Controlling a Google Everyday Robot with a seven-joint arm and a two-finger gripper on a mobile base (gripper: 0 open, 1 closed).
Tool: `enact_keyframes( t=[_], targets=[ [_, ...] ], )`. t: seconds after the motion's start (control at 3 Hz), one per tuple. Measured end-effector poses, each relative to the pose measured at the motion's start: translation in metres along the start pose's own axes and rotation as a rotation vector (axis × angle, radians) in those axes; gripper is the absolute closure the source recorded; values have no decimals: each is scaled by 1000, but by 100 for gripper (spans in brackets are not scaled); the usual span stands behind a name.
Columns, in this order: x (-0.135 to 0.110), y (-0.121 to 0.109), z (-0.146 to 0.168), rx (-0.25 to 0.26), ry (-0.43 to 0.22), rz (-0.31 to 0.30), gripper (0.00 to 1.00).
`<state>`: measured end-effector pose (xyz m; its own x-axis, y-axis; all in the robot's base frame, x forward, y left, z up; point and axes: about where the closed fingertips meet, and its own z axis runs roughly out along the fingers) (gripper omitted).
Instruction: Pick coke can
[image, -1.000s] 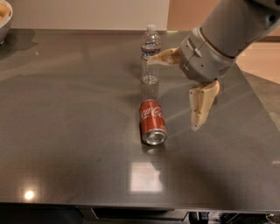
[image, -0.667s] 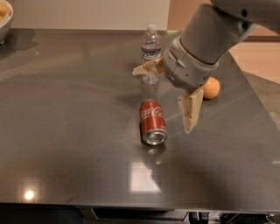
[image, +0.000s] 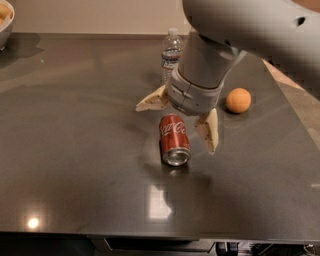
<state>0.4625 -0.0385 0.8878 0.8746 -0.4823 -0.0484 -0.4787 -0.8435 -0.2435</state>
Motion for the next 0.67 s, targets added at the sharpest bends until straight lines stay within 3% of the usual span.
enact_keyframes(
  t=[0.67],
  targets=[
    [1,0,29,-119,34,-229,0]
  ],
)
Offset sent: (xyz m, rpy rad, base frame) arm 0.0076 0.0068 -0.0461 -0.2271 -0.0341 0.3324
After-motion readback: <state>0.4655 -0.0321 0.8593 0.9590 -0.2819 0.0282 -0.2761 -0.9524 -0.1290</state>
